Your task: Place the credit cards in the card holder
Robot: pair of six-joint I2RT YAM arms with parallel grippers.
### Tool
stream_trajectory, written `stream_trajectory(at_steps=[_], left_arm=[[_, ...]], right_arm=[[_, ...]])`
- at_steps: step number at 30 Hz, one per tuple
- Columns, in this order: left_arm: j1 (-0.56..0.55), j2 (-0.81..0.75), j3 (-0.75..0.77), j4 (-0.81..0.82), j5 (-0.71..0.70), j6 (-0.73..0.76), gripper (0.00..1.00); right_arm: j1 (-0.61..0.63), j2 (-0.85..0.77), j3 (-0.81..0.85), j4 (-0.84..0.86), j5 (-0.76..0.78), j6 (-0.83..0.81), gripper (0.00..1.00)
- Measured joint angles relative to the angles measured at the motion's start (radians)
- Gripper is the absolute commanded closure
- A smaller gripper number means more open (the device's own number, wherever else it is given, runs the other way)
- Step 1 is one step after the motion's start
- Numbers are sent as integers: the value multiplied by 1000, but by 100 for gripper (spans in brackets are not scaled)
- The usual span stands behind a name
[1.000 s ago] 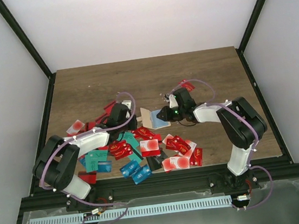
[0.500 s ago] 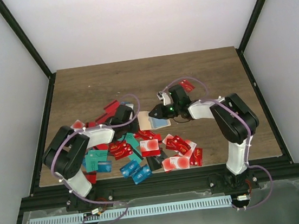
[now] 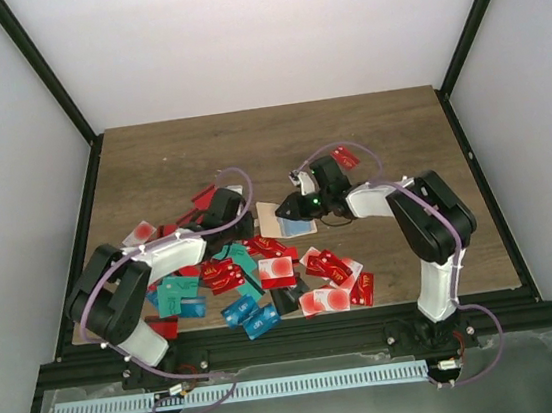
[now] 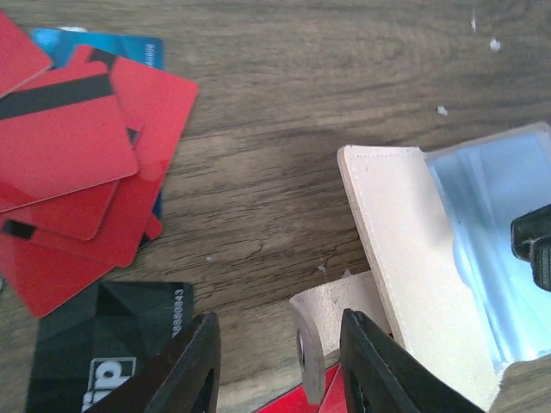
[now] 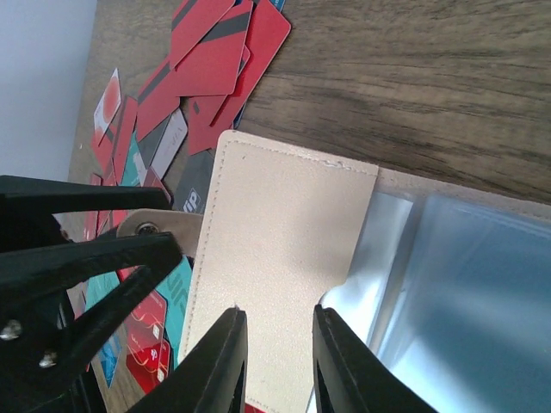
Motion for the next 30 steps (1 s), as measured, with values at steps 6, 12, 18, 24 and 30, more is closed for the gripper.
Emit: stream_trajectory(at_steps=[6,12,18,24,30], left_arm=[[0,-89,0,-75,-36,-18,44],[-3,-209,-6,-166,-33,-57,37],[-47,-318,-30,-306,-6,-115,38],[-148,-409,-98,-449,26,-203,45],[-262,-469,-157,-537,37,-302,57]], right_arm=[[0,-34,0,-37,10,-10,76],[1,-110,-13,-72,34,-23,76],[37,-266,-102,-111,57,-16,72],[176,-455,-246,-125,88,88,63],[381,-575,-470,-47,143,317,58]])
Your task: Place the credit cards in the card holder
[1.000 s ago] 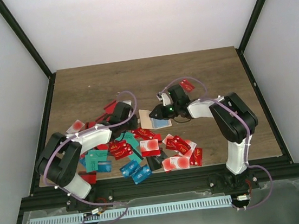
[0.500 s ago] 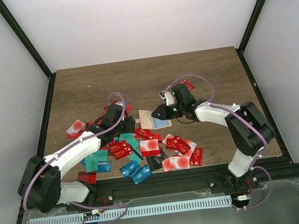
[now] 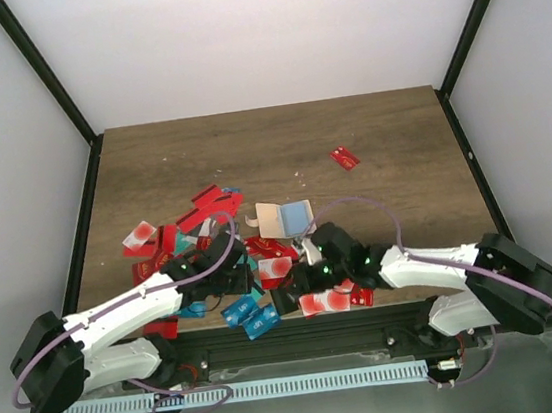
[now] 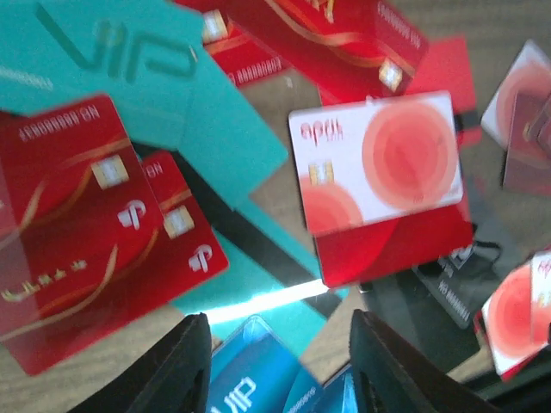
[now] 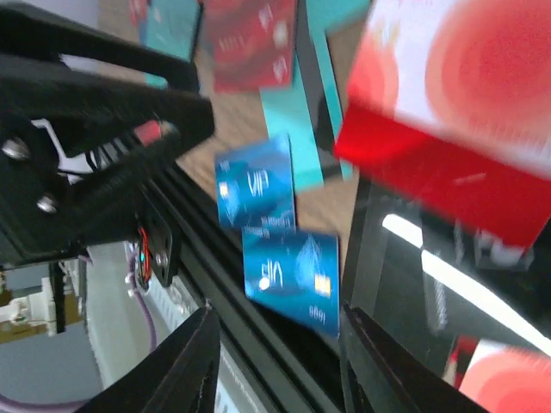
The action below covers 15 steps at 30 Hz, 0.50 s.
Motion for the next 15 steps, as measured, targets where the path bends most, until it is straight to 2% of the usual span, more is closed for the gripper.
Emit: stream_trajectory(at_steps=[7,15], left_arm=[[-97,-20,-85,-11,15,-75,69],[-127,-45,-143,14,30,-118,75]], right_arm=[[238,7,-137,118,105,239,54],[346,127,-185,299,173,402,54]])
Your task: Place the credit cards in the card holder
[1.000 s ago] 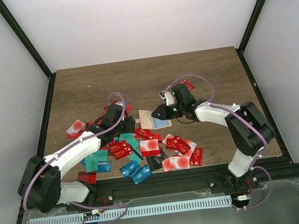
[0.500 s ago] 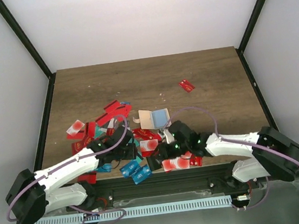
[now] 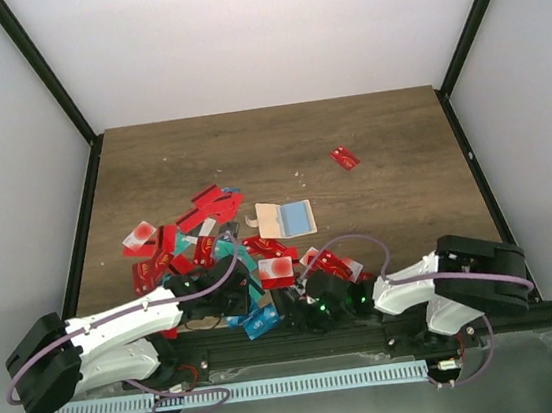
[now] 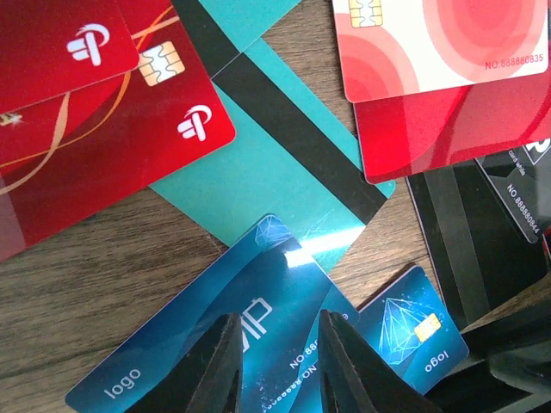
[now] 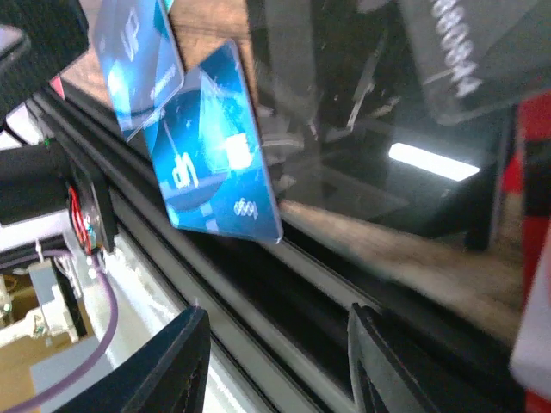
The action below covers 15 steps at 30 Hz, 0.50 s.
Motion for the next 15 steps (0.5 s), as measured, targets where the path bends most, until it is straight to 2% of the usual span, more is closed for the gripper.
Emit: stream_trajectory(at_steps=[6,15], left_arm=[[-5,0,-22,39,17,-4,77],[-11,14,-52,64,29,-6,81]], right_arm=[[10,64,-29,125,35,71,53],[14,127,-29,219,61,119,56]])
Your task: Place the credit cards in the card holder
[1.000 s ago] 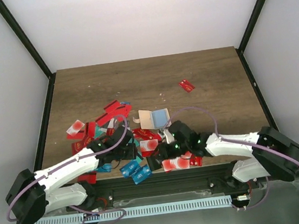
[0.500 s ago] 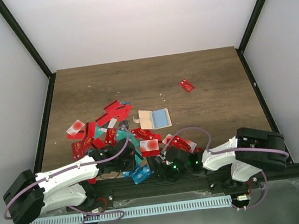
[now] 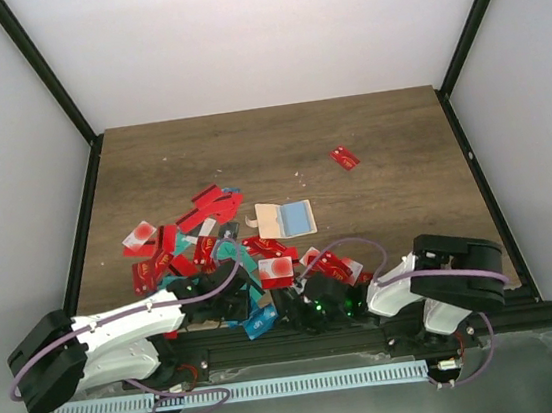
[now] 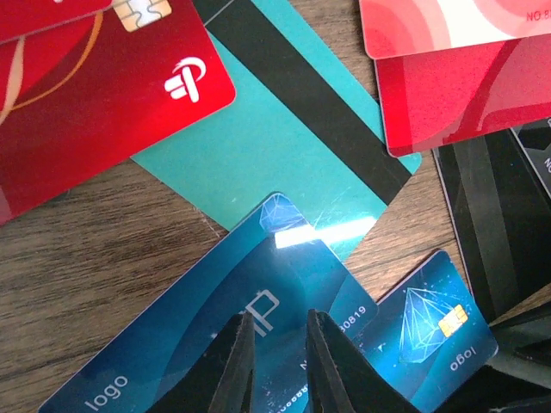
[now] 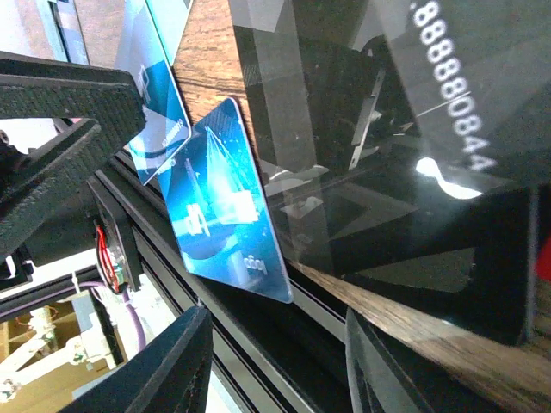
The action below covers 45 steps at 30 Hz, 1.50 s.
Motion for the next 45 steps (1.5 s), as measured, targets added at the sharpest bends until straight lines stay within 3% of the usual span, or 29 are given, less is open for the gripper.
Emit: stream_trajectory(at_steps=[23,31,37,45], left_arm=[[-9,7,-18,51,7,-20,84],[-11,7,-18,53,7,-20,84],[-11,7,-18,53,8,-20,84],[-15,-10,-17,36,5,-21,78]], right_arm=[[4,120,4,176,18,76,77],[-14,169,-29,311,2,82,85],[-25,176,-43,352,6,86,99],[-40,162,-49,362,12,81,99]])
